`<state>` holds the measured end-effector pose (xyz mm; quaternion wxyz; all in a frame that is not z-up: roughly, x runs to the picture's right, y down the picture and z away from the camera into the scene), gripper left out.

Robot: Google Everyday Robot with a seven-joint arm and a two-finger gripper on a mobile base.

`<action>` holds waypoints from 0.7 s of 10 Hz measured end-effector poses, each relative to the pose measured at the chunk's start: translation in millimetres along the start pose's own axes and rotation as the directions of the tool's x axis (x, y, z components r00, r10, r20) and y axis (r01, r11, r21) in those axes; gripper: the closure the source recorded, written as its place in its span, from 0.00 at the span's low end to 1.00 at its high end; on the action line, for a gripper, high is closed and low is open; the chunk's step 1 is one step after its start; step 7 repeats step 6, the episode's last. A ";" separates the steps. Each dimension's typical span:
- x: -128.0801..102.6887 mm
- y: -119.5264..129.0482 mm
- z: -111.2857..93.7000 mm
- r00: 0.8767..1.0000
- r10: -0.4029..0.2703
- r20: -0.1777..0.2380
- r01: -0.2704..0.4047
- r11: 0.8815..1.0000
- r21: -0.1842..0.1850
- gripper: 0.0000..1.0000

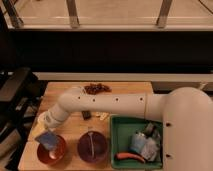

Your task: Place sponge in red bowl

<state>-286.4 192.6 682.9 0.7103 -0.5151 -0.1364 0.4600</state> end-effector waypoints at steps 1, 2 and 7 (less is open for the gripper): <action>2.7 0.5 5.1 1.000 0.007 0.003 -0.007 1.000 -0.011 0.56; 5.6 2.0 10.6 1.000 0.012 0.002 -0.012 1.000 -0.020 0.43; 15.5 -1.4 11.4 0.999 0.031 0.007 -0.031 0.999 -0.029 0.20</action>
